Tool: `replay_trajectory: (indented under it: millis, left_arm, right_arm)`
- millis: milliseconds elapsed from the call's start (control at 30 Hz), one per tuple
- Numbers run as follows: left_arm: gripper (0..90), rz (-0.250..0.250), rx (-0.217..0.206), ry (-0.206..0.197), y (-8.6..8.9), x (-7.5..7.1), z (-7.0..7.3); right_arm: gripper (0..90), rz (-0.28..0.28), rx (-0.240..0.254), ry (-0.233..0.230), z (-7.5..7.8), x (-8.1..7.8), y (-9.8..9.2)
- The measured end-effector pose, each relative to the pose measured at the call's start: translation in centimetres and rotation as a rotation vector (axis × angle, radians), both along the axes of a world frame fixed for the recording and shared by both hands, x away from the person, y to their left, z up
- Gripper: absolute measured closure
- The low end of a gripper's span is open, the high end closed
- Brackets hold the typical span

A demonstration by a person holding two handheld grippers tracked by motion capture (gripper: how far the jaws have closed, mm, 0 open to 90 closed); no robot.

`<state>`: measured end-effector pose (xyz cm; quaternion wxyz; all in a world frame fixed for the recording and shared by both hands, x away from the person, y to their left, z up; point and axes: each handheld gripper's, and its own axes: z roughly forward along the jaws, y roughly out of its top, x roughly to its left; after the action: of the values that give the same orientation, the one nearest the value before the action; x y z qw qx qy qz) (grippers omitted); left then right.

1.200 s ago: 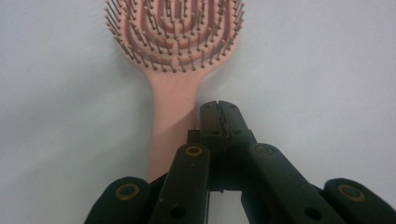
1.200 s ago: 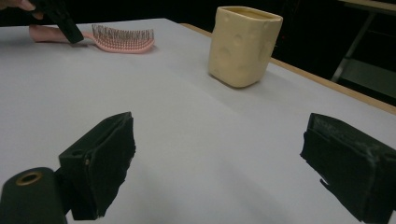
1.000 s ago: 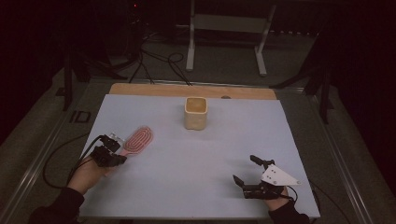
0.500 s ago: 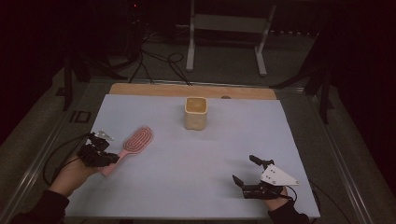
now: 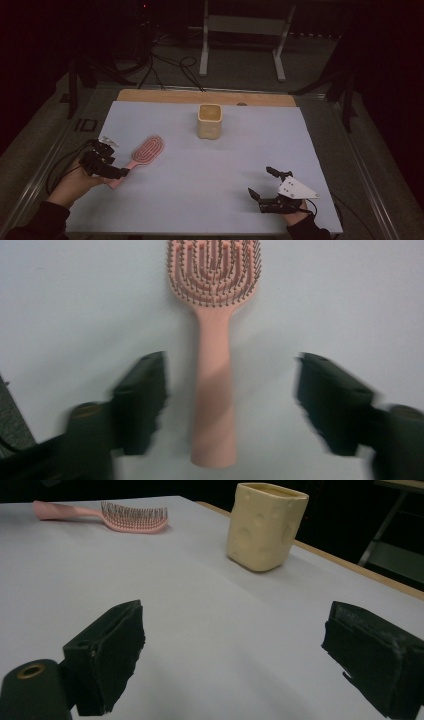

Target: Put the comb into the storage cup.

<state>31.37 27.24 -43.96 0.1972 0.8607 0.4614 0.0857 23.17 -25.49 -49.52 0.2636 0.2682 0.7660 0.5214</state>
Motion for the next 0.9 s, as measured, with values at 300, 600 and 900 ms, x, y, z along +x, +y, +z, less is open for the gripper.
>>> replay_trajectory:
  millis: [300, 600, 900]
  left_arm:
    - [2.2, -0.029, -0.031, -0.021, -0.4, 1.2, -1.1]
    - [2.9, -0.081, -0.044, 0.002, -0.6, 2.3, -2.4]
    - [9.5, -0.087, 0.003, 0.040, -0.8, 3.5, -3.3]
  right_arm:
    - [9.1, 0.002, 0.001, -0.002, 0.0, 0.0, 0.0]
    - [9.1, 0.005, 0.003, -0.003, 0.1, 0.0, 0.0]
    - [9.1, 0.006, 0.004, -0.005, 0.1, 0.0, 0.0]
